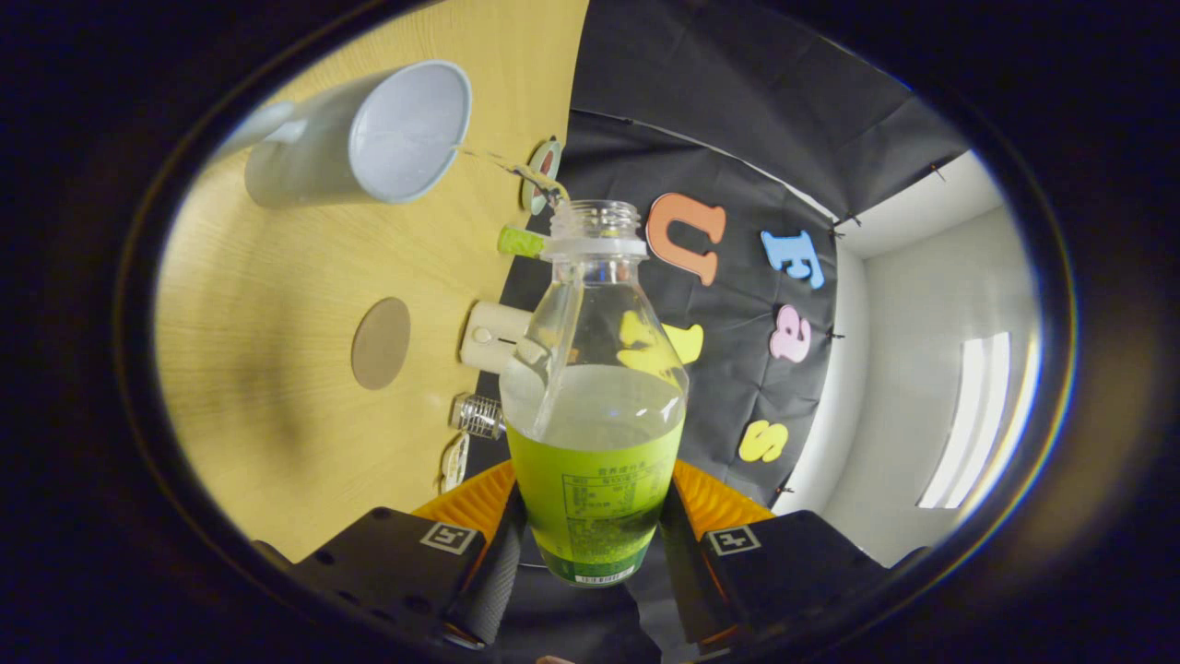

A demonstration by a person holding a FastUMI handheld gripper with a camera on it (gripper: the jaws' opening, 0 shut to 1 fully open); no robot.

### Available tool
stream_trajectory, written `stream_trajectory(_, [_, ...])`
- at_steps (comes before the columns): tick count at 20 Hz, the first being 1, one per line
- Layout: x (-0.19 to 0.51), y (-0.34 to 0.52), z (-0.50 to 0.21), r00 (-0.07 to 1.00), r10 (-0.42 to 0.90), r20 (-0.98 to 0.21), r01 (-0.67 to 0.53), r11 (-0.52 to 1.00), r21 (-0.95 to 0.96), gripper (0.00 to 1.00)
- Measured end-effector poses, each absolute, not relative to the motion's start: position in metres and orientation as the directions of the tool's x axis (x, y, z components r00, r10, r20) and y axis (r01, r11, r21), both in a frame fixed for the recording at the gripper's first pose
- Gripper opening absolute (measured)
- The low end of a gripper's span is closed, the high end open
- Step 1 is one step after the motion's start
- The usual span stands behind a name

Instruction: Take the bottle from table, then pour the juice into the cup, finally place the bottle on the coaster

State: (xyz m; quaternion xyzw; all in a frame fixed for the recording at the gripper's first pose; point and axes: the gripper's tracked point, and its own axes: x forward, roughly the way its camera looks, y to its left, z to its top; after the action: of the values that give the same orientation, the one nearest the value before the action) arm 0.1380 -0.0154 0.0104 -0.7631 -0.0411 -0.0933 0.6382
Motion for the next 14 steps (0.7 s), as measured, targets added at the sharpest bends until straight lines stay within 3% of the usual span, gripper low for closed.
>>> stream_trajectory(14, [0.143, -0.01, 0.031, 0.972, -0.036, 0.232, 0.218, -0.228, -0.949, 0.76])
